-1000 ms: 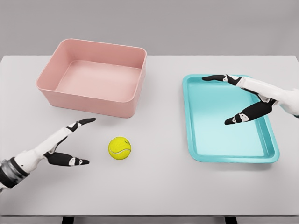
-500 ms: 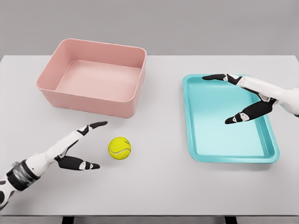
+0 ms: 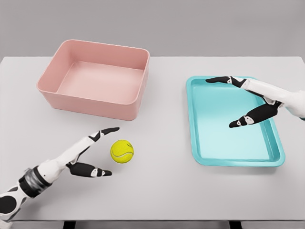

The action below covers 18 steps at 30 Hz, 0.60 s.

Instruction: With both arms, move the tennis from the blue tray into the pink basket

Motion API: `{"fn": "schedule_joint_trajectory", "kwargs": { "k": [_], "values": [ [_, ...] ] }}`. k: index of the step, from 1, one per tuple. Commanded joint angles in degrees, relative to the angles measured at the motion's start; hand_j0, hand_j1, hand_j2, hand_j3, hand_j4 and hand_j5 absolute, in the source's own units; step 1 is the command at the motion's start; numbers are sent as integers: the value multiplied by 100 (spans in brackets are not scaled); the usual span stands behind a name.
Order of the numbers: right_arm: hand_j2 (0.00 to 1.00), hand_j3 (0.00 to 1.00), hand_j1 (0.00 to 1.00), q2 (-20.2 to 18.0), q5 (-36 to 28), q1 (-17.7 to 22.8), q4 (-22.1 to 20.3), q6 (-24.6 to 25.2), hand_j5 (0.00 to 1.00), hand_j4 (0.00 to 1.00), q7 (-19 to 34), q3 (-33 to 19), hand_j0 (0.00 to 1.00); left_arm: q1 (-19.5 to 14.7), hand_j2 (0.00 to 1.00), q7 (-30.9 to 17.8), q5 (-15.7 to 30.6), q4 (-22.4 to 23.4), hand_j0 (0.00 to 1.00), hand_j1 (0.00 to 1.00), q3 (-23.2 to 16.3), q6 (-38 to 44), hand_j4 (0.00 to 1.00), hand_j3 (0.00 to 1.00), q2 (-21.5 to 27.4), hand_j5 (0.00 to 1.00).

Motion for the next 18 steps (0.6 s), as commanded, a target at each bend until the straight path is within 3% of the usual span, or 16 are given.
{"fn": "schedule_joint_trajectory", "kwargs": {
  "k": [1,18],
  "values": [
    [100,100,100,3,-48,0,-7,14,100,100,-2,-3,100,0,99,2,177,-6,99,99,-125,3,99,99,2,99],
    [100,100,100,11,-40,-70,63,14,100,100,-2,-100,100,-88,99,-6,687,-15,99,99,-266,3,99,99,-121,99]
  ]
}}
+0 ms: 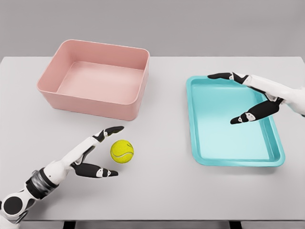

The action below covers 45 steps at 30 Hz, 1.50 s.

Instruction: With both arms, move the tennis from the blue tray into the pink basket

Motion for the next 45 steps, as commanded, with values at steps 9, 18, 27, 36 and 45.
{"fn": "schedule_joint_trajectory", "kwargs": {
  "k": [9,18,27,36,45],
  "values": [
    [100,100,100,3,-46,-9,-12,14,100,100,-2,-46,100,-44,99,-9,283,12,99,99,-28,3,99,99,-253,99],
    [100,100,100,3,-55,-9,5,14,100,100,-2,-38,100,-35,99,-9,459,21,99,99,-28,162,99,99,-253,99],
    [100,100,100,-59,-46,-9,-83,14,100,100,-2,-38,100,-35,99,-9,679,-182,99,99,-28,708,99,99,-200,99],
    [100,100,100,-76,-46,9,-144,14,100,100,-2,-38,100,-26,99,-18,731,-261,99,99,-72,1182,99,99,-191,99],
    [100,100,100,-68,-46,9,-127,14,100,100,-2,-38,100,-53,99,-18,687,-226,99,99,-107,1349,99,99,-209,99]
  ]
}}
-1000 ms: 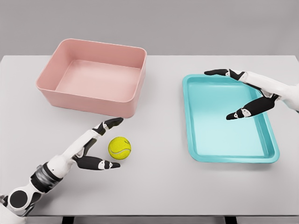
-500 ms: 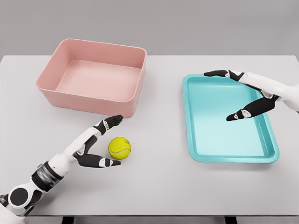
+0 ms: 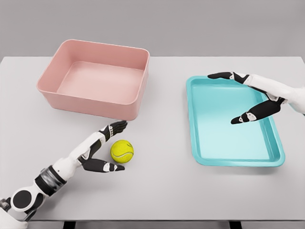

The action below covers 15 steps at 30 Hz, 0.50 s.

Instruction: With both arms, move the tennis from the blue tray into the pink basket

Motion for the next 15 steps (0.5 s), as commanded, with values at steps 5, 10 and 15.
{"fn": "schedule_joint_trajectory", "kwargs": {
  "k": [5,10,15],
  "values": [
    [100,100,100,-10,-49,-18,-21,15,100,100,-2,-3,100,0,99,0,-19,33,99,99,-57,138,99,99,-12,99],
    [100,100,100,16,-49,-18,6,15,100,100,-2,-12,100,-9,99,-18,-63,59,99,99,-75,182,99,99,-30,99],
    [100,100,100,34,-49,-9,-12,15,100,100,-2,-3,100,-88,99,-18,-98,121,99,99,-101,253,99,99,-47,99]
  ]
}}
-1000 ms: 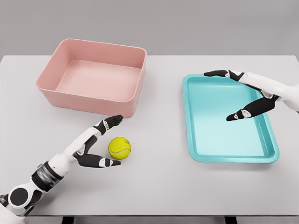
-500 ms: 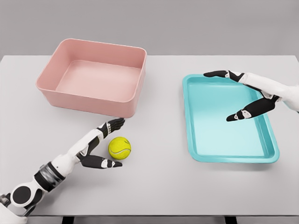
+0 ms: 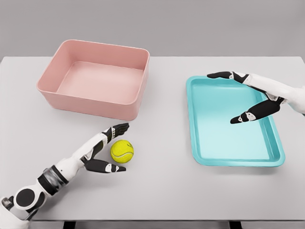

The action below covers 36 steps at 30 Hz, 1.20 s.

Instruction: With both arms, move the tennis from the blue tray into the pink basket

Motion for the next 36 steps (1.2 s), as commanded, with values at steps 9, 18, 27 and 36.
{"fn": "schedule_joint_trajectory", "kwargs": {
  "k": [9,18,27,36],
  "values": [
    [100,100,100,9,-48,9,-3,15,100,100,-2,2,100,-35,96,-1,-2,38,96,96,-61,29,96,96,-14,96],
    [100,100,100,27,-48,18,6,15,100,100,-2,2,100,-79,89,-1,-54,126,89,89,-61,20,89,89,-49,89],
    [100,100,100,36,-48,-9,-20,15,100,100,-2,2,100,-79,79,8,-54,126,79,79,-61,11,79,79,-58,79],
    [100,100,100,36,-48,0,-20,15,100,100,-2,11,100,-70,66,25,-46,126,66,66,-61,-24,66,66,-49,66]
  ]
}}
